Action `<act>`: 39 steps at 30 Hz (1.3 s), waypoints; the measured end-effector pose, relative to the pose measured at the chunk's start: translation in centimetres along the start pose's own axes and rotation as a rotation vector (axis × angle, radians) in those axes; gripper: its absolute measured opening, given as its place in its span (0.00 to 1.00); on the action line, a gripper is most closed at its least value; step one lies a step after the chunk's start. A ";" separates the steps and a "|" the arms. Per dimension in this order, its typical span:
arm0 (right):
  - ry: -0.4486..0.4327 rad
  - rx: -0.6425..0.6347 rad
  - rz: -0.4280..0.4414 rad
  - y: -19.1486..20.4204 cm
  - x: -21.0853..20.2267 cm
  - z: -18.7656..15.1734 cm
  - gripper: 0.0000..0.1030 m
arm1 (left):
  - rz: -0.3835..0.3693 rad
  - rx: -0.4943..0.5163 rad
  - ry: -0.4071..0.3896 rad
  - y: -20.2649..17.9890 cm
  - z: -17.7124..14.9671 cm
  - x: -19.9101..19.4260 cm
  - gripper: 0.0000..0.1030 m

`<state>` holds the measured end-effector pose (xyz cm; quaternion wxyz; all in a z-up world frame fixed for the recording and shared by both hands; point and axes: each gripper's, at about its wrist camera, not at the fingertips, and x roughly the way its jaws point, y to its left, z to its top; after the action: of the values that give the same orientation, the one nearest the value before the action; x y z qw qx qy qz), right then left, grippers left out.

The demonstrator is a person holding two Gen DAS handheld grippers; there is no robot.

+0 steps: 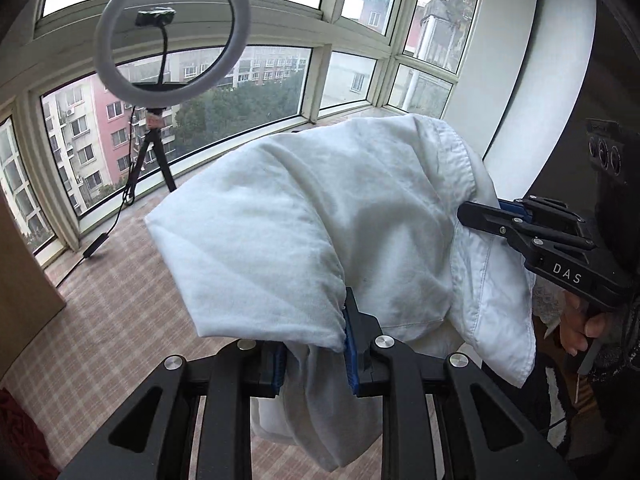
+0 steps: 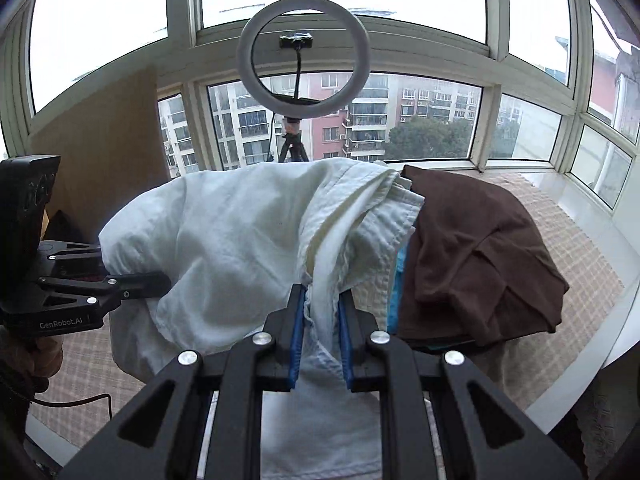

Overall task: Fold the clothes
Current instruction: 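Carry the folded shirt with both grippers onto the clothes stack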

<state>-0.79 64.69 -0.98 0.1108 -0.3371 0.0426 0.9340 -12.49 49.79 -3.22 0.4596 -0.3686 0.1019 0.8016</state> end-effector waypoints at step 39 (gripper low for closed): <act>-0.036 -0.289 0.204 -27.7 15.8 3.0 0.37 | 0.207 -0.061 0.054 -5.5 14.6 24.8 0.46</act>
<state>-7.88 94.92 -8.91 -0.0332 -0.3267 -0.0602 0.9426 -22.87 76.60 -8.95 0.3600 -0.3916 0.1272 0.8372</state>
